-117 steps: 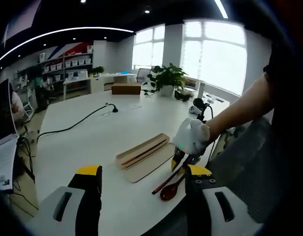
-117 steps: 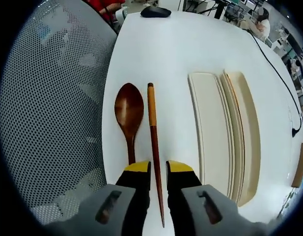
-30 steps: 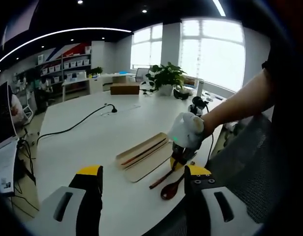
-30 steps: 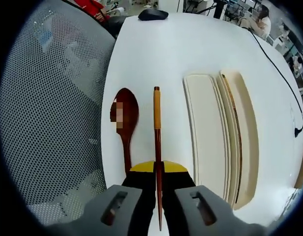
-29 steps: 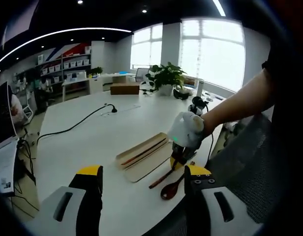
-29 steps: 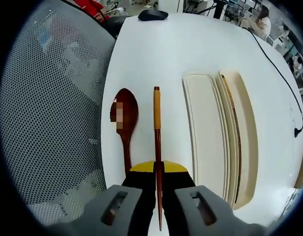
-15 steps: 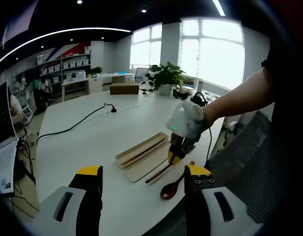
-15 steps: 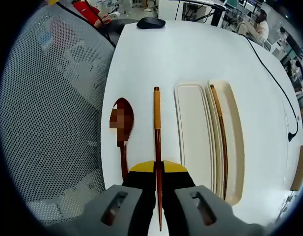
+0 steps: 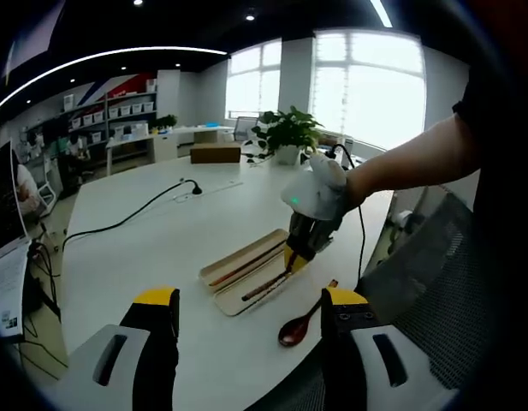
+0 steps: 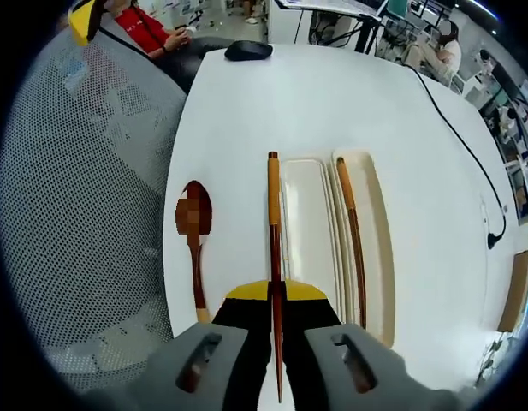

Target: Arrange the utensils inside the cutlery case until each visible utensil rests in its matching compartment.

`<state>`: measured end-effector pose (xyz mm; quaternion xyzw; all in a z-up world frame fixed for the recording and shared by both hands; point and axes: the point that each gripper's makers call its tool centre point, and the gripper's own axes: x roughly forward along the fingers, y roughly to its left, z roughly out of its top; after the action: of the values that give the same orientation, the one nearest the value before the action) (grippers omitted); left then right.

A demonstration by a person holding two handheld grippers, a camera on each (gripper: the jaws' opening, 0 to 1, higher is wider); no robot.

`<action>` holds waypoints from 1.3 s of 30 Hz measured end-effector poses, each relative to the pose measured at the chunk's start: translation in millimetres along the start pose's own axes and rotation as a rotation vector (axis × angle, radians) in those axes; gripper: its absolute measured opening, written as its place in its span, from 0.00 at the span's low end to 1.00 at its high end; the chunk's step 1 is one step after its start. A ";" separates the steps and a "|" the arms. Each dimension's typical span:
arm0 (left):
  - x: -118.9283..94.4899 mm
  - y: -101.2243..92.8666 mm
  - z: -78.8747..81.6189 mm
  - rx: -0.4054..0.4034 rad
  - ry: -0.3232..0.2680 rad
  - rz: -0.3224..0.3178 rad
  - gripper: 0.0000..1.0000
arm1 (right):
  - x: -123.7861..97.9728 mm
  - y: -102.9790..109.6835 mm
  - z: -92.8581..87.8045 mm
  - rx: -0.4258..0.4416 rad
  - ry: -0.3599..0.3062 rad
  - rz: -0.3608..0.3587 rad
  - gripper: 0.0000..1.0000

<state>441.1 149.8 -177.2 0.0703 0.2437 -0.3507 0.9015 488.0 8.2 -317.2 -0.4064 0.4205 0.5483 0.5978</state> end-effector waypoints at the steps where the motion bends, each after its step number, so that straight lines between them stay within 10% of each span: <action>1: 0.1 0.2 -0.1 -0.001 0.000 0.001 0.69 | -1.7 -1.3 0.6 0.003 -0.003 -0.001 0.00; 39: -0.8 -1.2 -2.1 0.002 0.007 -0.001 0.68 | -23.8 -46.2 1.0 -0.006 0.007 -0.076 0.00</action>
<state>439.0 150.0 -178.7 0.0724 0.2467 -0.3512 0.9003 533.1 -1.5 -293.1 -0.4257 0.4055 0.5250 0.6154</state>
